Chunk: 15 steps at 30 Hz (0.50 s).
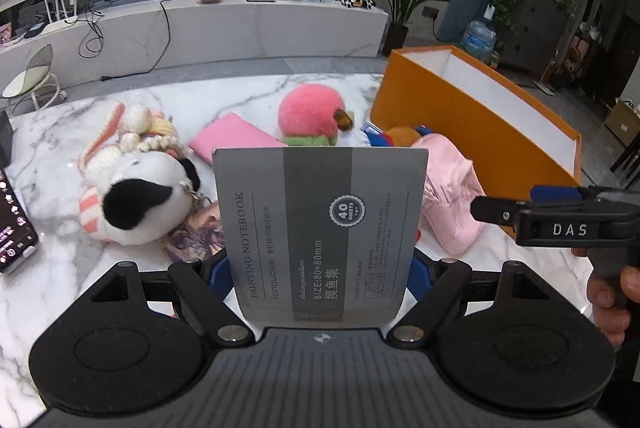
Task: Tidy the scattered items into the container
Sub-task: 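Lower the right tool onto the orange crochet ball and close it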
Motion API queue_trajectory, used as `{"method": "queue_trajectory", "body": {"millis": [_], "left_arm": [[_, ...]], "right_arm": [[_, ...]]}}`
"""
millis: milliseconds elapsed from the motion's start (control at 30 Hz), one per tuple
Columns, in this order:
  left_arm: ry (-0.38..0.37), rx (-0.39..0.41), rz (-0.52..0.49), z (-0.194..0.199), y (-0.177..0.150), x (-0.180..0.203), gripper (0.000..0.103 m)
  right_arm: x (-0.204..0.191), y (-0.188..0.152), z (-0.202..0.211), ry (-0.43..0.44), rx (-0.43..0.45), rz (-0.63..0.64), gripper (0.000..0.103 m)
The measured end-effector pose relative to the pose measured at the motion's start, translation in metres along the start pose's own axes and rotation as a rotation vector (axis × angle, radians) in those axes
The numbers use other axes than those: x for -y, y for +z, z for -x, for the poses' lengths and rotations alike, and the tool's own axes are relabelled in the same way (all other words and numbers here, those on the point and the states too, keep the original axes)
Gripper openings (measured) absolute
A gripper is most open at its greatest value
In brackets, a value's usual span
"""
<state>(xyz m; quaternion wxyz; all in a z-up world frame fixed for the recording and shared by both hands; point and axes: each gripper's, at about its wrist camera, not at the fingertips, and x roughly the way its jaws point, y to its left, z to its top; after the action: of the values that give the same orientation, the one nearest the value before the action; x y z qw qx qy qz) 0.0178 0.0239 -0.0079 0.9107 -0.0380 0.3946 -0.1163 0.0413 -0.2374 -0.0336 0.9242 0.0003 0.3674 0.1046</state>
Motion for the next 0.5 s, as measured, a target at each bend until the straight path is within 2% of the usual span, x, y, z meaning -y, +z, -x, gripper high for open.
{"method": "queue_trajectory", "body": {"millis": [100,233,500], "left_arm": [[0.010,0.012,0.014,0.005,0.002,-0.006,0.095],[0.016,0.034,0.031,0.012,0.006,-0.012,0.095],[0.018,0.006,0.019,0.008,0.004,-0.014,0.095]], "right_arm": [[0.001,0.000,-0.001,-0.002,-0.005,-0.003,0.103],[-0.004,0.000,-0.002,0.042,-0.011,0.019,0.103],[-0.027,-0.004,-0.005,0.056,-0.006,0.131,0.103]]}}
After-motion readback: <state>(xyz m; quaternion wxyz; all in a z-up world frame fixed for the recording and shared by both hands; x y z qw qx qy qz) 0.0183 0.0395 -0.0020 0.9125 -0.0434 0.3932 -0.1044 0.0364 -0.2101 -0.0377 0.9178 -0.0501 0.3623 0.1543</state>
